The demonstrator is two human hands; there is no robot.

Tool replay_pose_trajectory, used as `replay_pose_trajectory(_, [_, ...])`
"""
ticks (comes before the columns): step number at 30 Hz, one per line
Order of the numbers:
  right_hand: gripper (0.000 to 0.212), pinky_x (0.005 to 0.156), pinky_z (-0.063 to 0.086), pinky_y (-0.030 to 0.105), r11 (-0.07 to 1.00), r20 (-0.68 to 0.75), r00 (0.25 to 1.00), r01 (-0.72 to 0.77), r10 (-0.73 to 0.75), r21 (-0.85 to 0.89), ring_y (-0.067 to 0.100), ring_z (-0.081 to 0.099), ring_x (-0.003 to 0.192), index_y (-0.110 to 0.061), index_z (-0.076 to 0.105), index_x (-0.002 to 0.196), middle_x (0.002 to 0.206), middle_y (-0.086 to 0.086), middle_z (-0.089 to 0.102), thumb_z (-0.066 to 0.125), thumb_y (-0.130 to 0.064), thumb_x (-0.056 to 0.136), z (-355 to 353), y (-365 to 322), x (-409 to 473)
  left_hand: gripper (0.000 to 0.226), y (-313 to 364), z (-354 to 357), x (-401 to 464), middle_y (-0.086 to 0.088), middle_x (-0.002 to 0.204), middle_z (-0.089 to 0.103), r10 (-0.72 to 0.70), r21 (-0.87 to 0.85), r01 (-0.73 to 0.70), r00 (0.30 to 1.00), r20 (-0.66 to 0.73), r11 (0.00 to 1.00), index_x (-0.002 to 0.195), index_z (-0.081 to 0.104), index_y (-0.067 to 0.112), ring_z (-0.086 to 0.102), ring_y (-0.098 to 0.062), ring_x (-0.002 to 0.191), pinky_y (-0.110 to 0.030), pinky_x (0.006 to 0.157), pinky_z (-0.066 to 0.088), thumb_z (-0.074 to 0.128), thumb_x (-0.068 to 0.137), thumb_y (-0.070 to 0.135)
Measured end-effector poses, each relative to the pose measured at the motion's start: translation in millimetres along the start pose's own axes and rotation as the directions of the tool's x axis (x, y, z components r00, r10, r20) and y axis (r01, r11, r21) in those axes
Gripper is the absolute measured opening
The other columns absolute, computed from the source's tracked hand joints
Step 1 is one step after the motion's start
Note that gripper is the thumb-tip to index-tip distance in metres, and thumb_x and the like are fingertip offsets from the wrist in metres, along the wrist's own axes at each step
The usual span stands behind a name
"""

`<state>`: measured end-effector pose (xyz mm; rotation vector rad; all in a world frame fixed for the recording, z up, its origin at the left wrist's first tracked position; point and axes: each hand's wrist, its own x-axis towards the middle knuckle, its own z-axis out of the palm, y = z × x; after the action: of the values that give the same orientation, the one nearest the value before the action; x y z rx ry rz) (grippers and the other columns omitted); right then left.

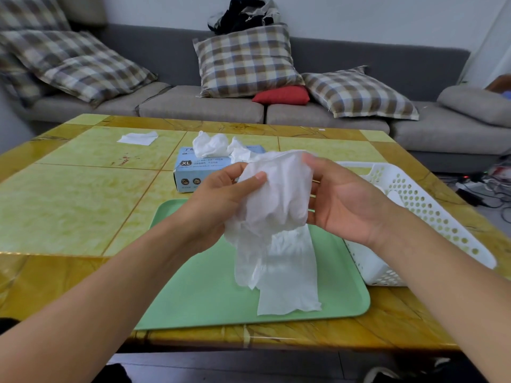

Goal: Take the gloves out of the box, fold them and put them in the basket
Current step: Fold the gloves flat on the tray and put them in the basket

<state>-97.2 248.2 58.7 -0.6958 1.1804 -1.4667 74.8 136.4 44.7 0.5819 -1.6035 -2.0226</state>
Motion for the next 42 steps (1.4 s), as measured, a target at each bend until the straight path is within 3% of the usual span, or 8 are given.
replay_pose_trajectory(3, [0.04, 0.087, 0.058, 0.04, 0.996, 0.005, 1.0, -0.015, 0.016, -0.086, 0.026, 0.069, 0.096, -0.009, 0.072, 0.121, 0.116, 0.012, 0.073, 0.071, -0.026, 0.084, 0, 5, -1, 0.028, 3, 2, -1, -0.014, 0.112, 0.074, 0.01, -0.04, -0.01, 1.0, -0.002, 0.999, 0.121, 0.066, 0.005, 0.072, -0.023, 0.092, -0.034, 0.08, 0.06, 0.06, 0.097, 0.019])
replay_pose_trajectory(8, [0.014, 0.058, 0.058, 0.029, 0.992, -0.063, 0.998, 0.005, -0.013, -0.124, 0.017, 0.068, 0.069, -0.015, 0.076, 0.097, 0.087, 0.003, 0.074, 0.067, -0.023, 0.089, -2, 1, -1, 0.01, 4, -4, -1, -0.007, 0.091, 0.075, -0.026, 0.146, 0.033, 0.998, -0.054, 0.989, 0.09, 0.071, 0.02, 0.069, -0.021, 0.075, -0.033, 0.067, 0.057, 0.066, 0.095, 0.026])
replay_pose_trajectory(13, [0.033, 0.092, 0.052, 0.045, 0.989, -0.143, 0.989, 0.006, -0.027, -0.148, 0.029, 0.065, 0.098, -0.006, 0.073, 0.117, 0.116, 0.014, 0.073, 0.069, -0.022, 0.089, -8, -3, -1, 0.014, 3, -10, 4, -0.009, 0.083, 0.072, 0.043, 0.296, 0.01, 0.985, -0.169, 0.955, 0.09, 0.069, 0.018, 0.06, -0.024, 0.071, -0.031, 0.059, 0.044, 0.068, 0.093, 0.031])
replay_pose_trajectory(24, [0.044, 0.077, 0.059, 0.037, 0.965, 0.07, 0.997, -0.019, 0.038, -0.26, 0.027, 0.068, 0.091, -0.005, 0.069, 0.123, 0.113, 0.015, 0.073, 0.065, -0.031, 0.087, -4, -5, -9, 0.036, 4, -2, -8, -0.014, 0.115, 0.074, -0.038, 0.207, 0.003, 0.985, 0.167, 0.978, 0.117, 0.072, 0.012, 0.071, -0.03, 0.103, -0.04, 0.088, 0.054, 0.073, 0.088, 0.034])
replay_pose_trajectory(33, [0.021, 0.068, 0.059, 0.034, 0.897, -0.181, 0.958, -0.275, 0.224, -0.346, 0.02, 0.069, 0.072, 0.0, 0.071, 0.11, 0.092, 0.012, 0.074, 0.067, -0.013, 0.095, -10, 26, 11, 0.038, -22, -7, 10, -0.012, 0.108, 0.076, -0.46, 0.129, 0.453, 0.888, 0.029, 0.882, 0.11, 0.072, 0.004, 0.073, -0.022, 0.087, -0.033, 0.074, 0.06, 0.075, 0.077, 0.024])
replay_pose_trajectory(37, [0.014, 0.074, 0.056, 0.032, 0.876, -0.162, 0.942, 0.199, -0.295, -0.44, 0.019, 0.069, 0.083, -0.01, 0.073, 0.105, 0.101, 0.009, 0.075, 0.059, -0.009, 0.1, 2, 3, 13, 0.018, -3, 1, 19, -0.006, 0.107, 0.077, 0.115, 0.277, -0.094, 0.992, -0.058, 0.956, 0.106, 0.075, 0.012, 0.072, -0.02, 0.096, -0.034, 0.085, 0.059, 0.073, 0.088, 0.013])
replay_pose_trajectory(40, [0.015, 0.088, 0.057, 0.028, 0.569, 0.053, 0.699, 0.621, -0.713, -0.54, 0.014, 0.072, 0.098, -0.016, 0.074, 0.106, 0.104, -0.005, 0.077, 0.063, -0.009, 0.099, 12, -31, -6, 0.015, 31, 5, 13, 0.006, 0.112, 0.074, 0.578, 0.487, -0.547, 0.81, 0.101, 0.681, 0.101, 0.075, 0.026, 0.069, -0.011, 0.105, -0.03, 0.095, 0.054, 0.072, 0.091, 0.015])
replay_pose_trajectory(42, [0.016, 0.085, 0.056, 0.022, 0.49, 0.108, 0.681, 0.618, -0.724, -0.615, 0.008, 0.072, 0.093, -0.019, 0.075, 0.106, 0.099, -0.014, 0.077, 0.066, -0.01, 0.097, 7, -28, -17, 0.017, 31, -2, 12, 0.011, 0.116, 0.071, 0.652, 0.652, -0.568, 0.744, 0.146, 0.502, 0.096, 0.073, 0.031, 0.066, -0.002, 0.108, -0.026, 0.097, 0.051, 0.075, 0.088, 0.017])
